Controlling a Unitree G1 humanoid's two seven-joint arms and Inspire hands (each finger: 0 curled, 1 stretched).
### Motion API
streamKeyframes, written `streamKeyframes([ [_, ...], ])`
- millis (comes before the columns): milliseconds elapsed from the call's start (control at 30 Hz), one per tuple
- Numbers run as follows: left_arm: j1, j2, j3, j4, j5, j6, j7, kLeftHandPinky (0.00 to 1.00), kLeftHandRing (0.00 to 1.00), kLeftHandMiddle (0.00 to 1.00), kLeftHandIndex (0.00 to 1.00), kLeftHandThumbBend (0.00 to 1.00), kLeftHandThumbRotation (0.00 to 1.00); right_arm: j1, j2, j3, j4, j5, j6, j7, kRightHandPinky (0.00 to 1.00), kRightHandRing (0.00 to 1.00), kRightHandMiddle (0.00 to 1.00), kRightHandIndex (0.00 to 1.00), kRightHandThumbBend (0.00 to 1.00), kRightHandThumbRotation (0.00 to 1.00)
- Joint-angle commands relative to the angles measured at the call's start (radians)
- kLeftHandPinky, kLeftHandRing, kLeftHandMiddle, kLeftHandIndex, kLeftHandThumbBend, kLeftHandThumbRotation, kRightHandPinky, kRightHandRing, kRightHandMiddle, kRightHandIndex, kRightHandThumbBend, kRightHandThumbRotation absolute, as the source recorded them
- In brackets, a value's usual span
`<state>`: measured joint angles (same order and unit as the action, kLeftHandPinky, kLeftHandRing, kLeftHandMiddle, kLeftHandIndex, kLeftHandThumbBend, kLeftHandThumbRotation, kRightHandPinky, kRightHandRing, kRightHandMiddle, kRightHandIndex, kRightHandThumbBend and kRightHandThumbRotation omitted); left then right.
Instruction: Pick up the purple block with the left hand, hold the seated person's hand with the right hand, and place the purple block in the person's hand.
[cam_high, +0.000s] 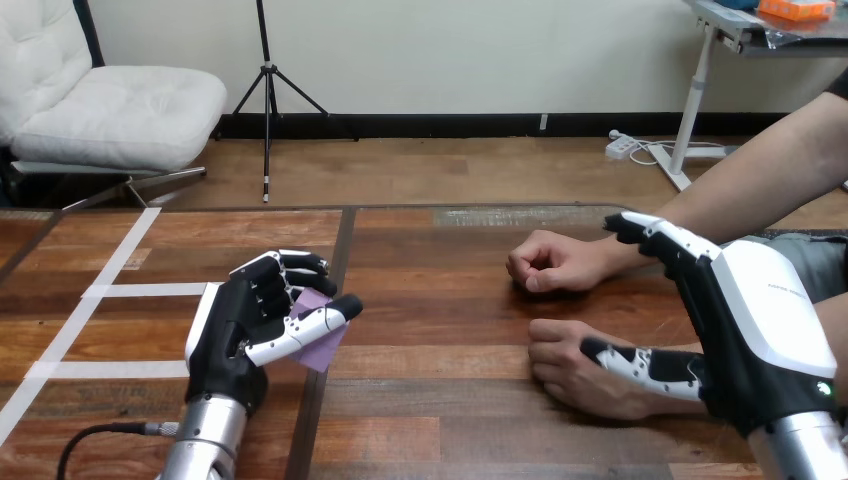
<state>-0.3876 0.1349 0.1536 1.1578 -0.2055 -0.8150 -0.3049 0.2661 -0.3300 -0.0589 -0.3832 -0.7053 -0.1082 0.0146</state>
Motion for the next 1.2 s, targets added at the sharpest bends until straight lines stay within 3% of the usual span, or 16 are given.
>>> streamKeyframes([
  [0, -0.046, -0.021, 0.036, -0.067, -0.042, 0.015, -0.031, 0.34, 0.39, 0.47, 0.48, 0.94, 0.12, -0.062, -0.046, -0.024, -0.055, -0.016, 0.034, 0.040, 0.73, 0.81, 0.84, 0.84, 0.77, 0.01],
  [433, -0.033, -0.054, 0.064, -0.120, -0.092, 0.051, -0.098, 0.35, 0.39, 0.47, 0.48, 0.95, 0.08, -0.100, -0.146, -0.030, -0.054, -0.067, 0.105, 0.155, 0.78, 0.83, 0.85, 0.85, 0.83, 0.00],
  [767, -0.025, -0.061, 0.070, -0.140, -0.080, 0.051, -0.100, 0.36, 0.40, 0.47, 0.48, 0.95, 0.09, -0.147, -0.207, -0.014, -0.074, -0.114, 0.193, 0.292, 0.80, 0.83, 0.85, 0.84, 0.86, 0.01],
  [1167, -0.017, -0.067, 0.074, -0.158, -0.080, 0.062, -0.101, 0.35, 0.38, 0.46, 0.48, 0.96, 0.09, -0.199, -0.260, 0.015, -0.073, -0.162, 0.235, 0.417, 0.77, 0.80, 0.82, 0.81, 0.91, 0.00],
])
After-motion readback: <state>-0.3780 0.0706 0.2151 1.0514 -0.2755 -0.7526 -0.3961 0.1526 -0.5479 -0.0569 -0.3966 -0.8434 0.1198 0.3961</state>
